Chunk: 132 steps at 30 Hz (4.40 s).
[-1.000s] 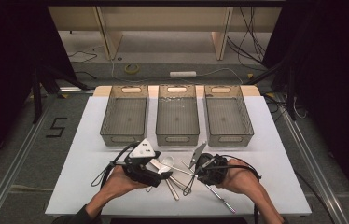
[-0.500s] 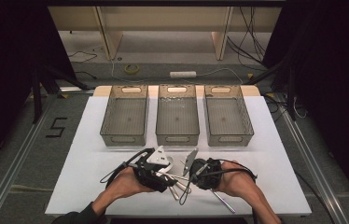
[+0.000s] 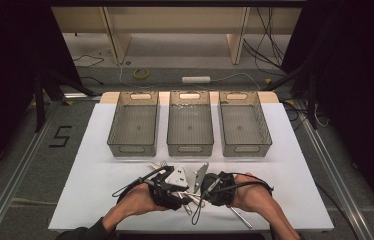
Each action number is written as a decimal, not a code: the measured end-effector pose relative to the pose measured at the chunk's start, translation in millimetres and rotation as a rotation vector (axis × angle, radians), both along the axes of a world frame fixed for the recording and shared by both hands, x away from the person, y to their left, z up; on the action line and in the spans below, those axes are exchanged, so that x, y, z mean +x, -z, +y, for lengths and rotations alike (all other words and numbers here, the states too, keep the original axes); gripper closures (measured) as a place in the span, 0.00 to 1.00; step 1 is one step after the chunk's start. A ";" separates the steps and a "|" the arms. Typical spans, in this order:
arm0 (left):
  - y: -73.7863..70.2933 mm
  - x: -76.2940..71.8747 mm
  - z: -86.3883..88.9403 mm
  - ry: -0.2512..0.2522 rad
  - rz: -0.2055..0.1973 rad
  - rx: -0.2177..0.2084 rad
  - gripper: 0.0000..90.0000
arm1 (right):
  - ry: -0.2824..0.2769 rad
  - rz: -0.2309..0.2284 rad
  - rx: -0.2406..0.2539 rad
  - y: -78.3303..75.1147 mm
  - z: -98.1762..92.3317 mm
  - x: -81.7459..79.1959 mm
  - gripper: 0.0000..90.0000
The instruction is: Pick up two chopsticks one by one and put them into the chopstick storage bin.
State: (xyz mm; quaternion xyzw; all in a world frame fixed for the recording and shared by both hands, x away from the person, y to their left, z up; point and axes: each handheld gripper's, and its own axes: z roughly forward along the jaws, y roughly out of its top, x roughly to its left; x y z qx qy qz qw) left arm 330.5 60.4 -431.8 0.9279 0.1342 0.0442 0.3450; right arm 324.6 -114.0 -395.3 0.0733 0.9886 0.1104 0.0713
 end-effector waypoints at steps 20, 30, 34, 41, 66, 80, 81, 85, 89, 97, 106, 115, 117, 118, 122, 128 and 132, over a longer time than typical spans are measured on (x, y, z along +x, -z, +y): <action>0.7 -4.5 -1.2 0.116 0.067 0.003 0.95 | -0.003 0.040 0.012 -0.4 -5.0 2.9 0.80; 0.0 6.0 9.2 -0.010 0.093 -0.003 0.95 | 0.228 0.017 0.282 -23.8 -34.3 12.9 0.47; -3.4 10.1 14.7 -0.065 0.102 -0.029 0.95 | 0.265 -0.011 0.343 -26.2 -42.1 14.0 0.46; -7.1 14.5 22.4 -0.129 0.090 -0.056 0.95 | 0.304 -0.031 0.413 -32.1 -55.2 11.7 0.47; -26.8 47.6 86.6 -0.466 0.002 -0.204 0.96 | 0.487 -0.013 0.456 12.0 -86.0 5.8 0.30; -33.9 78.6 127.1 -0.658 -0.050 -0.251 0.96 | 0.487 0.018 0.385 28.3 -84.8 6.1 0.31; -33.6 81.4 129.9 -0.673 -0.050 -0.255 0.96 | 0.492 0.020 0.381 28.7 -85.3 6.1 0.31; -31.3 95.4 141.2 -0.737 -0.042 -0.257 0.96 | 0.495 0.019 0.368 30.5 -85.5 5.3 0.31; -29.5 106.8 149.6 -0.790 -0.040 -0.255 0.96 | 0.498 0.026 0.358 32.7 -84.2 4.2 0.30; -31.7 127.1 156.4 -0.848 -0.042 -0.253 0.96 | 0.491 0.034 0.352 34.5 -82.2 3.8 0.30; -19.7 148.2 161.5 -0.914 -0.028 -0.233 0.96 | 0.488 0.030 0.356 33.9 -82.7 3.7 0.30; -15.0 159.4 169.3 -0.970 -0.028 -0.223 0.95 | 0.482 0.036 0.350 34.8 -82.2 4.0 0.30; -13.8 161.1 171.4 -0.983 -0.023 -0.222 0.95 | 0.484 0.037 0.349 35.0 -82.1 4.2 0.30; -12.5 162.3 172.5 -0.993 -0.022 -0.219 0.95 | 0.484 0.037 0.349 35.0 -82.1 4.1 0.30; -6.0 165.5 173.6 -1.012 -0.016 -0.208 0.94 | 0.482 0.036 0.345 35.7 -81.5 4.4 0.30; -5.7 165.2 174.4 -1.026 -0.032 -0.227 0.74 | 0.478 0.041 0.341 35.6 -81.2 3.7 0.30; -19.7 161.2 173.8 -1.019 -0.042 -0.258 0.63 | 0.483 0.041 0.342 35.4 -81.9 3.9 0.30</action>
